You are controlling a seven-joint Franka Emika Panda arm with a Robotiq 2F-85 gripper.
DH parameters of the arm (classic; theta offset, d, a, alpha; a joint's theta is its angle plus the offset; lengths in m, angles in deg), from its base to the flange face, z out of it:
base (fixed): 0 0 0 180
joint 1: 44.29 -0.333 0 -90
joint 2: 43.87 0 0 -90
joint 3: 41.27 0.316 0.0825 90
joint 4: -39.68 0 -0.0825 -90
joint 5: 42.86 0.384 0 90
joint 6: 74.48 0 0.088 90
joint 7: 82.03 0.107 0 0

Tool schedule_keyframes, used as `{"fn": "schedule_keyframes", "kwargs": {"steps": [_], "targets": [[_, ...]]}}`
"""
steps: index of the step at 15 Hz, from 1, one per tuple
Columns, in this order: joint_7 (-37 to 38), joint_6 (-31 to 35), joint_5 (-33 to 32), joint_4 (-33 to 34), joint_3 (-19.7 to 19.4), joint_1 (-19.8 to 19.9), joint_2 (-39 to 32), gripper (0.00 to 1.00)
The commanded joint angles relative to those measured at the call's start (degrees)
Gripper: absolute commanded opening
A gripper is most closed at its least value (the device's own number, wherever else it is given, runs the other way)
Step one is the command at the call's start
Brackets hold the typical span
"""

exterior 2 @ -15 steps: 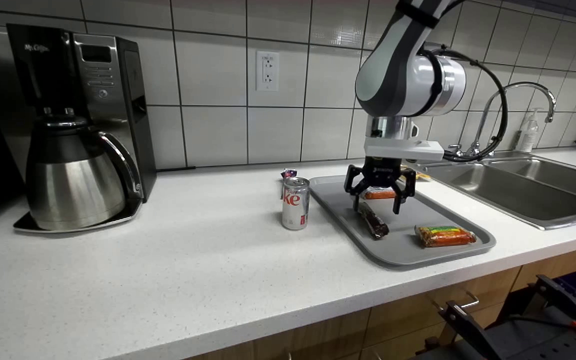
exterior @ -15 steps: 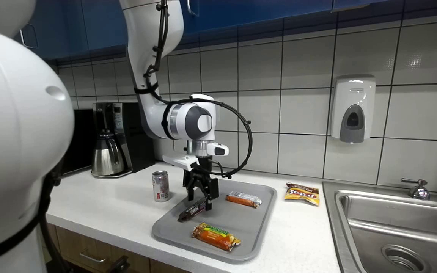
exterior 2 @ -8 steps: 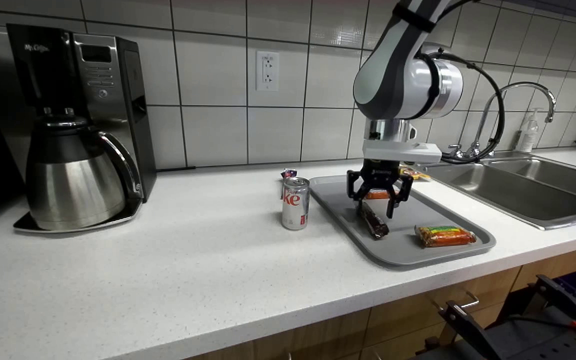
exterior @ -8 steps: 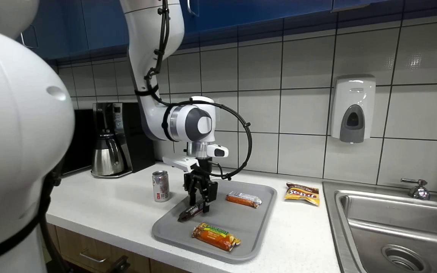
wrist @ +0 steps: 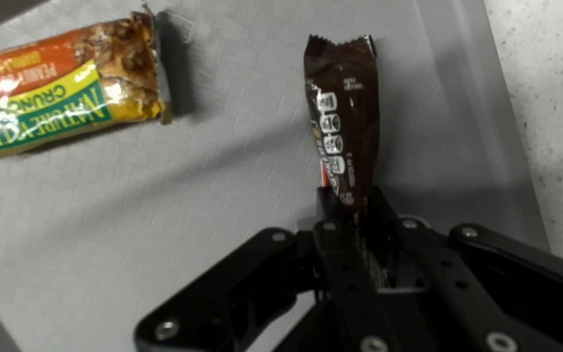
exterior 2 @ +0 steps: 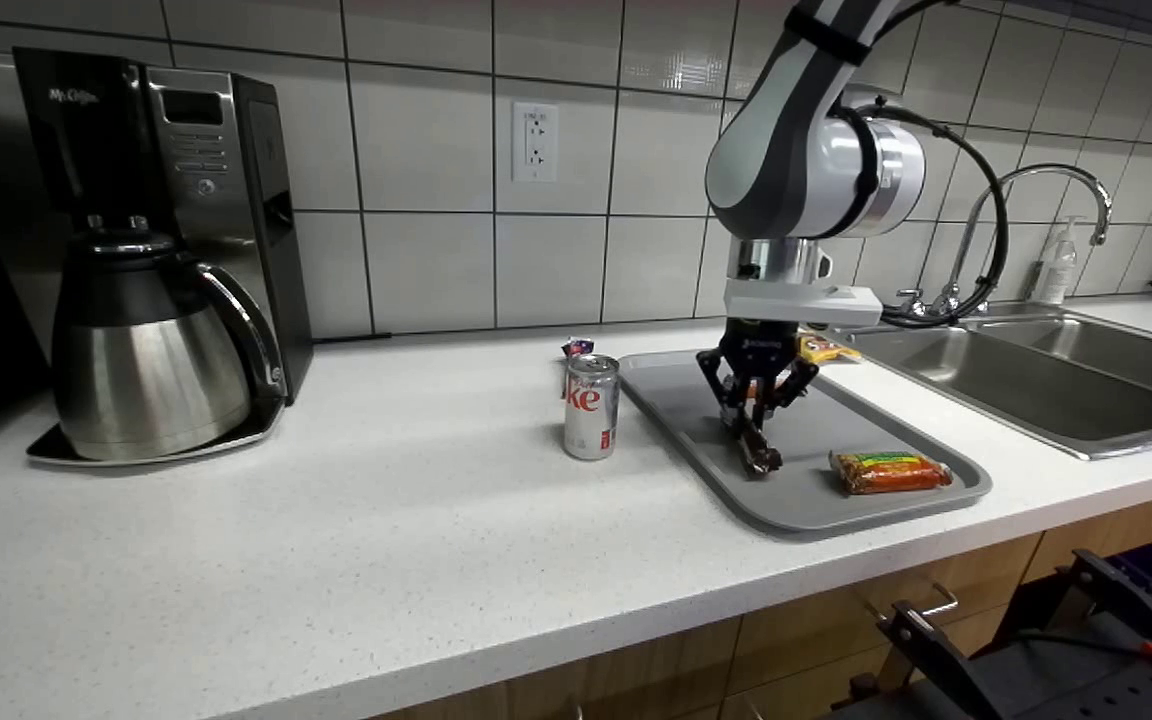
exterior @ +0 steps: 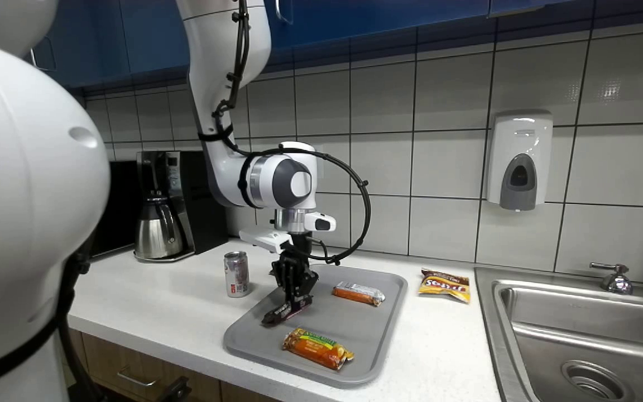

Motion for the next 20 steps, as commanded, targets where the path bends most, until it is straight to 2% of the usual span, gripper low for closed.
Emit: {"fn": "schedule_keyframes", "kwargs": {"steps": [1, 14, 20], "targets": [[0.47, 0.23, -0.68, 0.04, -0.05, -0.55, 0.63, 0.04], [2.61, -0.23, -2.36, -4.53, 0.39, -3.39, 9.85, 0.04], [0.03, -0.52, -1.09, -6.5, 2.36, -2.72, 12.98, 0.04]]}}
